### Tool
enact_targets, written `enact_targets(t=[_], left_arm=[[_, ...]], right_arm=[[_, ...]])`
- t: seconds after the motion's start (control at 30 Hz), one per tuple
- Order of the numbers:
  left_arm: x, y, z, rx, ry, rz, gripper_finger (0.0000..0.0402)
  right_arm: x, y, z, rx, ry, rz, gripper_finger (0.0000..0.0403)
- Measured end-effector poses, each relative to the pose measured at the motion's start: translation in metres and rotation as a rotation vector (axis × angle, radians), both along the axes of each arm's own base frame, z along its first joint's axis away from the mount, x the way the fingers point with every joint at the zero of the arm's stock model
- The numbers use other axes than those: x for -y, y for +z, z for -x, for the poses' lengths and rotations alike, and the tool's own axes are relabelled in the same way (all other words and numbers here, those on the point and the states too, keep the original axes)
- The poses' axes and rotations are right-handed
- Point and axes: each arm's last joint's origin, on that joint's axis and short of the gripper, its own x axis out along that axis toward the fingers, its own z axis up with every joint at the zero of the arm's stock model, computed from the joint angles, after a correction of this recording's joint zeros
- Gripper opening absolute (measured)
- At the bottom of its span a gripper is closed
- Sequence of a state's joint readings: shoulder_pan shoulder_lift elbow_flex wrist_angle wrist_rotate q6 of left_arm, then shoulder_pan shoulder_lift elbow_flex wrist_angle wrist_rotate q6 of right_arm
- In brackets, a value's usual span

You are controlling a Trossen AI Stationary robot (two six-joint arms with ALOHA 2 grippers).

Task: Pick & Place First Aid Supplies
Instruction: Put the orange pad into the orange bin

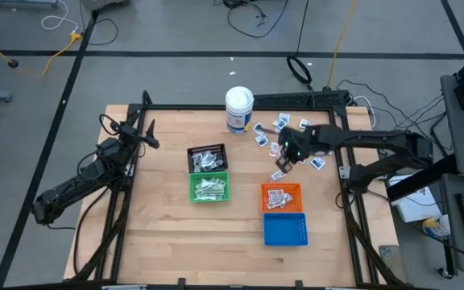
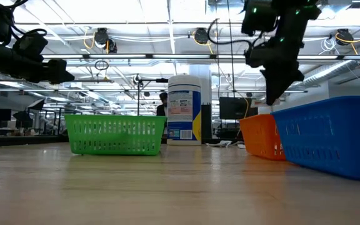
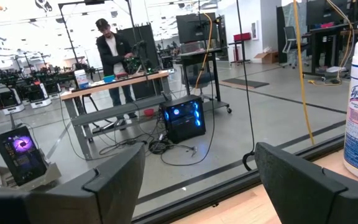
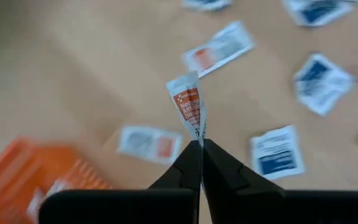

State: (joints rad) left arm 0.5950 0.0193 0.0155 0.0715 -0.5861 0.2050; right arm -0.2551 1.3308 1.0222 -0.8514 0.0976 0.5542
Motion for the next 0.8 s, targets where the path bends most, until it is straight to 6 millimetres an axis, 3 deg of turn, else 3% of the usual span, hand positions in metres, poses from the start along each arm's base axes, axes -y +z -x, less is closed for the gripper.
enact_targets(t=[0.47, 0.8], left_arm=[[0.000, 0.000, 0.000, 0.000, 0.000, 0.000, 0.0305], [0.000, 0.000, 0.000, 0.000, 0.000, 0.000, 0.0306]], right_arm=[[-0.097, 0.002, -0.006, 0.018, 0.424, -0.047, 0.0000], [-0.128, -0.010, -0.005, -0.025, 0.523, 0.038, 0.0000]])
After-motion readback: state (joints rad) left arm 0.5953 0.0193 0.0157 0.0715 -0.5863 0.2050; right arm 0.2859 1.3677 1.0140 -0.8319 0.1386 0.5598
